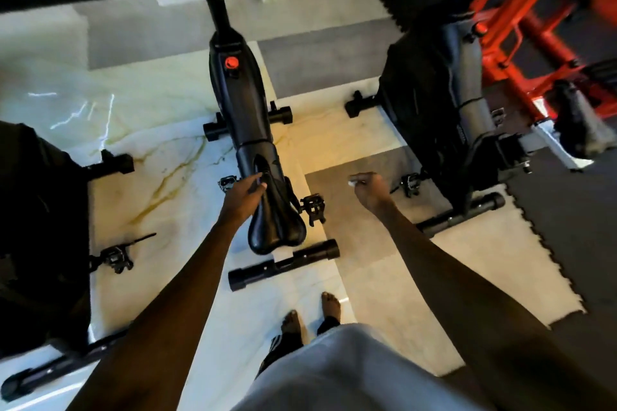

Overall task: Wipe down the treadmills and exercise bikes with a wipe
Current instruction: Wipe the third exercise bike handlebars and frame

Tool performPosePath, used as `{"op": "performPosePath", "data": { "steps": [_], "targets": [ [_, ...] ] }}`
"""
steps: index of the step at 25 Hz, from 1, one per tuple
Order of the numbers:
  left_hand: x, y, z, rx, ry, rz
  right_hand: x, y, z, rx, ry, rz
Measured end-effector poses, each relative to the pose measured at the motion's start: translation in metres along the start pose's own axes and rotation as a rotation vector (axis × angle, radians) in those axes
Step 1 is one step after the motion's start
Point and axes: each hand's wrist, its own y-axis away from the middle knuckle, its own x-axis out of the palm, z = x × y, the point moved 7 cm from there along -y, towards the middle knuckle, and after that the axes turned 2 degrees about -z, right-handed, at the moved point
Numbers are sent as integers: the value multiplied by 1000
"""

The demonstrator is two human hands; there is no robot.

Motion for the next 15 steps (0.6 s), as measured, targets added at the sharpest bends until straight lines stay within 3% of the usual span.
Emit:
{"op": "performPosePath", "data": {
  "steps": [3,8,15],
  "targets": [
    [-6,-18,-73,116,81,56,-67,-12,21,113,-124,-74],
    [-20,-42,-174,267,184,107,-179,-28,63,27,-221,-241],
    [-73,-67,-315,492,80,21,-343,-25,104,-48,-249,-509]
  ]
}}
